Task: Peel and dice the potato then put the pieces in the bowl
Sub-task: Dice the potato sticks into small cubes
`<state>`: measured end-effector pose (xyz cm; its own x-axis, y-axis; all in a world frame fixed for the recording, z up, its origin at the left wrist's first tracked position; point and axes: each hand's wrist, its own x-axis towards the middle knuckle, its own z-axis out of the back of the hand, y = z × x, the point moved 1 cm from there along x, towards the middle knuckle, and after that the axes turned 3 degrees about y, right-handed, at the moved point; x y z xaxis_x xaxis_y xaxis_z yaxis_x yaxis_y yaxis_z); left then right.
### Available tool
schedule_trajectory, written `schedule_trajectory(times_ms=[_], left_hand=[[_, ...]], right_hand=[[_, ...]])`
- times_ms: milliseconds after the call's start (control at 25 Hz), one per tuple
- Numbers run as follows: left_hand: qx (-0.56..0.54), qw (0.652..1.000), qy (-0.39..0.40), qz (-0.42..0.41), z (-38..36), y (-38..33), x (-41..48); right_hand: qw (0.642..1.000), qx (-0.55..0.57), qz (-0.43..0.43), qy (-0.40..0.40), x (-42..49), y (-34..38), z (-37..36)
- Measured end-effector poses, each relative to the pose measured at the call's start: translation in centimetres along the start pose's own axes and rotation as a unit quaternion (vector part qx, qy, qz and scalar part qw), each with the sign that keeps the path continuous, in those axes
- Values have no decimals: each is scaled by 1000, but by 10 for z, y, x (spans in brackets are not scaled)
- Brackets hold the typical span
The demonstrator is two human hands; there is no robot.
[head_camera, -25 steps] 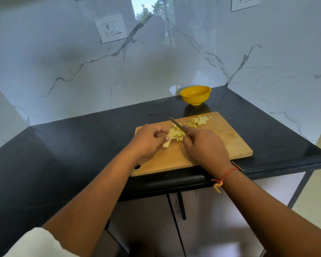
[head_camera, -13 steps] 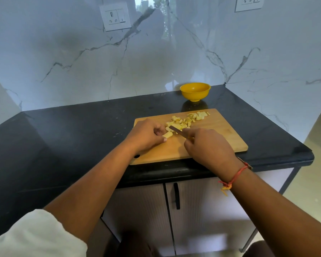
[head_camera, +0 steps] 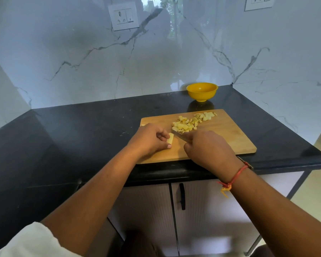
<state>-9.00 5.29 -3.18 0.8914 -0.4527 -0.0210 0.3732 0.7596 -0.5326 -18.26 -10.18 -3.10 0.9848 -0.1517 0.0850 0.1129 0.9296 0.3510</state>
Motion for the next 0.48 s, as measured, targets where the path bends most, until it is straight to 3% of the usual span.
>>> schedule_trajectory(times_ms=[320,480], left_hand=[[-15,991,-136,-2,-29,3,4],[-33,991,-131,12,-29,4,5]], right_hand=[[1000,-1,13,28,13,2,6],[999,-26,13,26,17,7,12]])
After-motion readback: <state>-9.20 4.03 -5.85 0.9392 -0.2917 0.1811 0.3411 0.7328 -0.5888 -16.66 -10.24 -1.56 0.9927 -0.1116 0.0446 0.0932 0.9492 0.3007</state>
